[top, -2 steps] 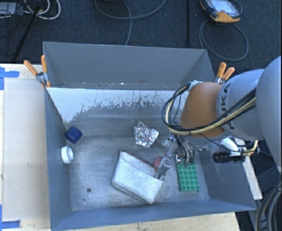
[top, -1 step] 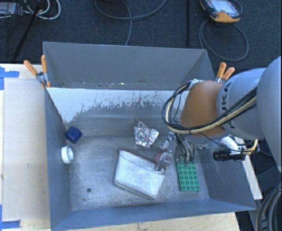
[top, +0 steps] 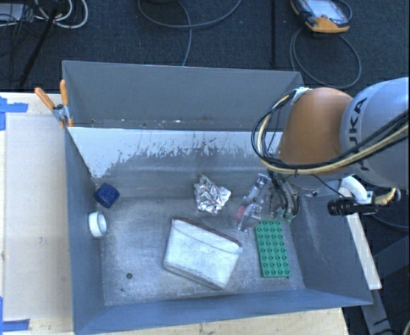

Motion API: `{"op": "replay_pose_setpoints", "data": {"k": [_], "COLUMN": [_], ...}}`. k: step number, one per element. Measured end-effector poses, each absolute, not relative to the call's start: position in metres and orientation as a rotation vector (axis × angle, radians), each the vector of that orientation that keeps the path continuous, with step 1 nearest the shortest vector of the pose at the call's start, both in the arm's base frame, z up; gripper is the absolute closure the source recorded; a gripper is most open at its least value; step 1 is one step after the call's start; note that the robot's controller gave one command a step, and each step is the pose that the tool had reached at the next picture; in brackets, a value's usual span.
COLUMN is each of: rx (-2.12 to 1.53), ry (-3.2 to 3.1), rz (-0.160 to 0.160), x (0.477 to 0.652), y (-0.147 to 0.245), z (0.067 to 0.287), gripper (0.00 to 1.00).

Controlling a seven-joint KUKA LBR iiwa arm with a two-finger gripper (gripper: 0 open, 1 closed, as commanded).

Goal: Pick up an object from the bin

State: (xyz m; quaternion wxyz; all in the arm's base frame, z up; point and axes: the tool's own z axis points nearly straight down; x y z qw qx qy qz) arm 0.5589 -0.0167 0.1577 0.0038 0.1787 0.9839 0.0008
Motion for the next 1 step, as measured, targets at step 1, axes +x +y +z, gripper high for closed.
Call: {"op": "replay_pose_setpoints", "data": {"k": [1], "rx": [0.551], "ry": [3.090], "rz": [0.002], "x": [0.5599], "y": [-0.0168], "z": [0.1914], "gripper": [1.00]}}
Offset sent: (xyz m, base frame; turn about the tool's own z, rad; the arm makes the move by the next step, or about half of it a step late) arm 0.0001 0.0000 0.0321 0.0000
